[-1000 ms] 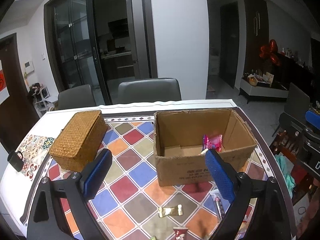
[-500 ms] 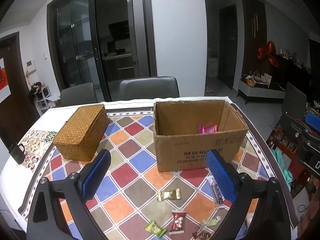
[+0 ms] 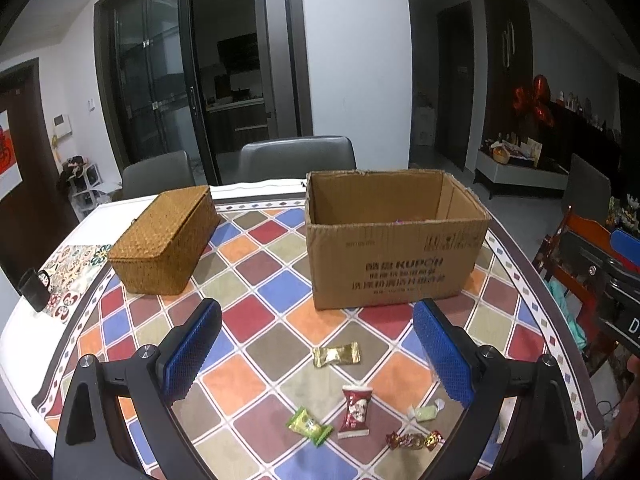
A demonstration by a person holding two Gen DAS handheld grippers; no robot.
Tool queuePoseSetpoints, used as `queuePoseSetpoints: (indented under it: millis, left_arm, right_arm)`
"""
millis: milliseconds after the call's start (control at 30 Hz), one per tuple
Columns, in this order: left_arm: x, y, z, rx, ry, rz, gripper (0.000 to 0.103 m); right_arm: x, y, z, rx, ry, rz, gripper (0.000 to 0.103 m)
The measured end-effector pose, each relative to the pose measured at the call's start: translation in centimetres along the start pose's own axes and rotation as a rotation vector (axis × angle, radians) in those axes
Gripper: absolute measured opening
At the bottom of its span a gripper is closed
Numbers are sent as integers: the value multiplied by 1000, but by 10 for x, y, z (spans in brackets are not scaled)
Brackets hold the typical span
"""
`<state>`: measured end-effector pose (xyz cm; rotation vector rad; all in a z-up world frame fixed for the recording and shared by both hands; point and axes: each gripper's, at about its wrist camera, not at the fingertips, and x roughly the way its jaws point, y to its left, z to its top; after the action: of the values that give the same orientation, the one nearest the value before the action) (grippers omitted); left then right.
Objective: Organize snacks
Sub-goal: 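Withdraw both open tools from the box back over the snacks, then grasp wrapped gold candy with left tool while right tool grasps white packet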
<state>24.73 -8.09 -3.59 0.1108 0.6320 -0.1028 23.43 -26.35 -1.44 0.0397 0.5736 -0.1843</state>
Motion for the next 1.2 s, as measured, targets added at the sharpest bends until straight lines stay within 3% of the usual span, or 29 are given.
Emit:
queuePoseSetpoints:
  millis: [533,633,1200]
  left_arm:
    - [-3,3,-37,-10,45,-5,100]
    - [-5,3,-43,-4,50,-1,100]
    - [-7,0,-71,1,70,-8,100]
  right_arm:
    - [-6,-3,-30,0,39,-4,86]
    - [-9,-3,-35,1,37,-11,92]
    - [-13,-9,-61,23,57,-18,92]
